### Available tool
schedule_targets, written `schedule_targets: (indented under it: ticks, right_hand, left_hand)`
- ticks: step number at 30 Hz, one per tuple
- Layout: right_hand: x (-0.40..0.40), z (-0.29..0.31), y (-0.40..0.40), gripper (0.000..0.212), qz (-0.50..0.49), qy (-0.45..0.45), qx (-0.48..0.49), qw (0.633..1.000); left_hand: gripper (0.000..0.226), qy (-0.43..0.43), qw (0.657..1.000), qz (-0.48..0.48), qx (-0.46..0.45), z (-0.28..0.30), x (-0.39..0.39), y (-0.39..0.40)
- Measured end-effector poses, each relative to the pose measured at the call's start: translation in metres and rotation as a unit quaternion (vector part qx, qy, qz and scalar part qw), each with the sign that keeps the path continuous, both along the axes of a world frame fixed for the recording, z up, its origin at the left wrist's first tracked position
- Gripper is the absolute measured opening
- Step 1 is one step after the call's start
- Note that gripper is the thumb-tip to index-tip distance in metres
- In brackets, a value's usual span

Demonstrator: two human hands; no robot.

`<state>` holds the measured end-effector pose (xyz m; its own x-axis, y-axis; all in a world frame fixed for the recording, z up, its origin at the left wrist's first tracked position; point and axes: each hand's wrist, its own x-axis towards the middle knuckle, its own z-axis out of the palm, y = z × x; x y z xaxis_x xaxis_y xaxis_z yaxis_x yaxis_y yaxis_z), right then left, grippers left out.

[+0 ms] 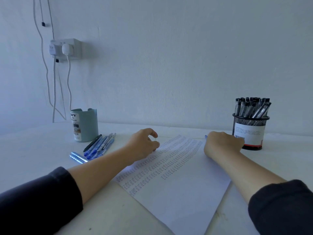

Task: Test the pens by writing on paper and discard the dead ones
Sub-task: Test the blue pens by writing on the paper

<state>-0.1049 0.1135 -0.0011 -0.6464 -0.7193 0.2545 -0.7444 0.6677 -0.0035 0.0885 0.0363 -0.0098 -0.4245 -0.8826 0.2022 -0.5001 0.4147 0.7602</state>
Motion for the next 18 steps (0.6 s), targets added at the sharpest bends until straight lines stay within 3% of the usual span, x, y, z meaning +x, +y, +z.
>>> schedule_targets:
  ticks: [3,5,9,12,16,18]
  right_hand:
    - [0.009,0.002,-0.003,0.04,0.031,0.04,0.03,0.998]
    - [0.015,0.0,-0.008,0.04,0.12,0.025,0.018,0.992]
    - [0.033,-0.002,-0.015,0.037,0.319,-0.202,0.012,0.926]
    - [0.042,-0.006,-0.019,0.037,0.361,-0.259,0.032,0.895]
    - [0.04,-0.01,-0.022,0.037,0.371,-0.269,0.034,0.888]
    - [0.039,-0.01,-0.022,0.039,0.374,-0.276,0.033,0.885]
  left_hand:
    - [0.017,-0.007,1.0,-0.008,-0.004,0.002,0.001,0.0]
    - [0.013,-0.012,1.0,-0.016,-0.01,0.005,0.001,0.001]
    - [0.018,-0.049,0.995,-0.032,-0.085,0.023,0.011,0.0]
    - [0.024,-0.183,0.972,-0.036,-0.144,0.047,0.034,-0.001]
    - [0.019,-0.471,0.869,-0.036,-0.147,0.065,0.074,-0.001]
    - [0.02,-0.548,0.83,-0.037,-0.097,0.066,0.094,0.0]
